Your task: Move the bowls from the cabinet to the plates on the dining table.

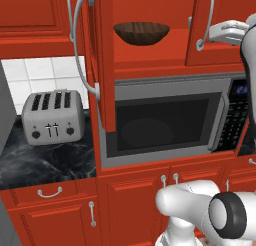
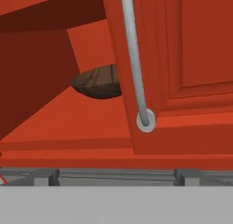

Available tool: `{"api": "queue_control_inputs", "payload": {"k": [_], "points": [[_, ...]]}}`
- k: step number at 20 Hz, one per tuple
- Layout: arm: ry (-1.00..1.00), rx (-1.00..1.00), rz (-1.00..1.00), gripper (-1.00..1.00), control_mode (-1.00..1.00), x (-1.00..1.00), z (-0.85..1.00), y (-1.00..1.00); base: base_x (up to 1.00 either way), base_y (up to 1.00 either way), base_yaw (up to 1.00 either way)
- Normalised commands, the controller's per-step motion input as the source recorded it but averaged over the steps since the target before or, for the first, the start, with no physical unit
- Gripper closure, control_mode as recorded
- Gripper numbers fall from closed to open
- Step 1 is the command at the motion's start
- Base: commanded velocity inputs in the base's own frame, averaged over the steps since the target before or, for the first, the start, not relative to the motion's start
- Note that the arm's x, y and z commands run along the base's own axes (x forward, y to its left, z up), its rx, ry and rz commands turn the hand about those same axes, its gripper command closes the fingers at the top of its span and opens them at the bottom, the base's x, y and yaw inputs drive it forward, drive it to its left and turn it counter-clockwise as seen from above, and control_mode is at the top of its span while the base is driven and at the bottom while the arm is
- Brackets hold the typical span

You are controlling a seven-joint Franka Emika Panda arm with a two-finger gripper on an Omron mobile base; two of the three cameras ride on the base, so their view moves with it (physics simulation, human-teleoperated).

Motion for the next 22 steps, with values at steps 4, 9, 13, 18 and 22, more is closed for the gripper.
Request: {"api": "queue_control_inputs", "payload": {"k": [4, 9, 13, 18, 22], "points": [[0.00, -0.01, 0.00, -1.00, -1.00, 0.20, 0.00, 0.14, 0.00, 0.00, 0.00], [0.00, 0.00, 0.02, -1.00, -1.00, 0.46, 0.00, 0.00, 0.00, 0.00, 0.00], [0.00, 0.00, 0.03, -1.00, -1.00, 0.36, 0.01, -0.11, 0.00, 0.00, 0.00], [0.00, 0.00, 0.01, -1.00, -1.00, 0.22, 0.03, -0.21, 0.00, 0.00, 0.00], [0.00, 0.00, 0.00, -1.00, -1.00, 0.24, 0.03, -0.15, 0.00, 0.00, 0.00]]}}
